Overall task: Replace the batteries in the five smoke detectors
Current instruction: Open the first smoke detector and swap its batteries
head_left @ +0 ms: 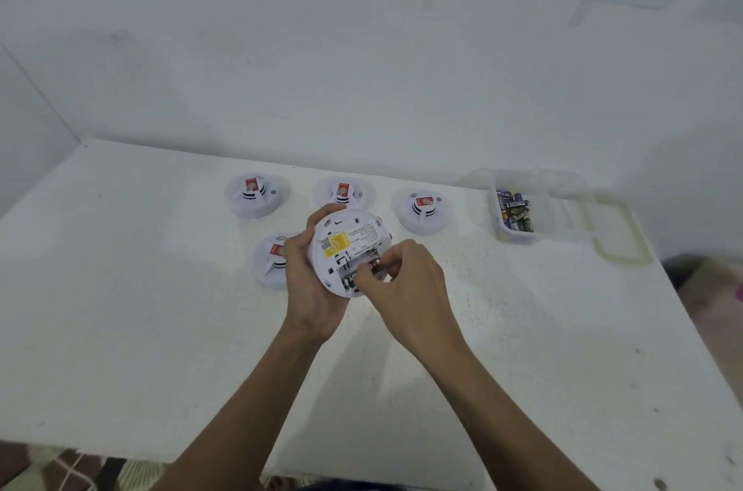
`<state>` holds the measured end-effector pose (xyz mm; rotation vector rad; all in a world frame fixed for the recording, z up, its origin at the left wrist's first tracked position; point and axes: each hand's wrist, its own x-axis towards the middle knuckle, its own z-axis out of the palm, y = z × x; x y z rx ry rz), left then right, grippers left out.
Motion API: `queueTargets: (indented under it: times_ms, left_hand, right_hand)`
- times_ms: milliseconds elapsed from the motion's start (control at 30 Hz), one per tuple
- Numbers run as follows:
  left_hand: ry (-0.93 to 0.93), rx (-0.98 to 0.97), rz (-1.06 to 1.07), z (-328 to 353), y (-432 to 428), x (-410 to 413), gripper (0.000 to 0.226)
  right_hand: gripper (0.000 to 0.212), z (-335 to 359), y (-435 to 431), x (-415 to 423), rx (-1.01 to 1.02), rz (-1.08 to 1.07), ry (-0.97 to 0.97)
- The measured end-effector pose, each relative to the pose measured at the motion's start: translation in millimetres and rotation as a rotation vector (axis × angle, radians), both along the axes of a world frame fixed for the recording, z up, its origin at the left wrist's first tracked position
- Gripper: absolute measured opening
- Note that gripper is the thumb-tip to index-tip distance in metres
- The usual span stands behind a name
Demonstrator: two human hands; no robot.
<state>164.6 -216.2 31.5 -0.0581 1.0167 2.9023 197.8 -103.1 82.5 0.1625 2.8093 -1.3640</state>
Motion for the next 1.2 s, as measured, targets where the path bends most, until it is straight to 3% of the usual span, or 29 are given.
queueTargets:
  times_ms: [167, 300, 433, 667, 833, 967, 1200]
  left_hand:
    - [-0.036, -0.034, -0.001, -6.2, 1.6, 2.8, 0.041]
    - [-0.064, -0.068, -0.001, -5.2, 6.7, 7.7, 0.065]
    - [-0.057, -0.005, -0.02, -5.2, 4.5, 6.1, 0.045]
    - [-0.054, -0.01, -0.043, -2.2, 8.7, 4.4, 0.045]
    - [-0.077, 0.03, -0.08, -5.8, 21.7, 0.8, 0.052]
    - [-0.109, 0.088, -0.135, -6.4, 42.0, -5.4, 0.037]
    - [-0.122, 0.131, -0.234, -1.3, 97.9, -19.0, 0.04]
  right_hand:
    - [0.027, 1.0, 0.4, 0.8, -0.016, -0.007, 0.026]
    - [0.026, 2.3, -0.9, 0.2, -0.059, -0.007, 0.064]
    - [0.021, 4.6, 1.1, 2.5, -0.108, -0.006, 0.096]
    - [0.012, 12.1, 20.3, -1.8, -0.197, 0.013, 0.151]
    - [0.012, 24.1, 65.5, -20.7, -0.163, -0.01, 0.158]
    - [0.011, 33.7, 116.6, -41.4, -0.148, -0.073, 0.177]
    - [0.012, 27.4, 214.9, -92.0, -0.032, -0.17, 0.159]
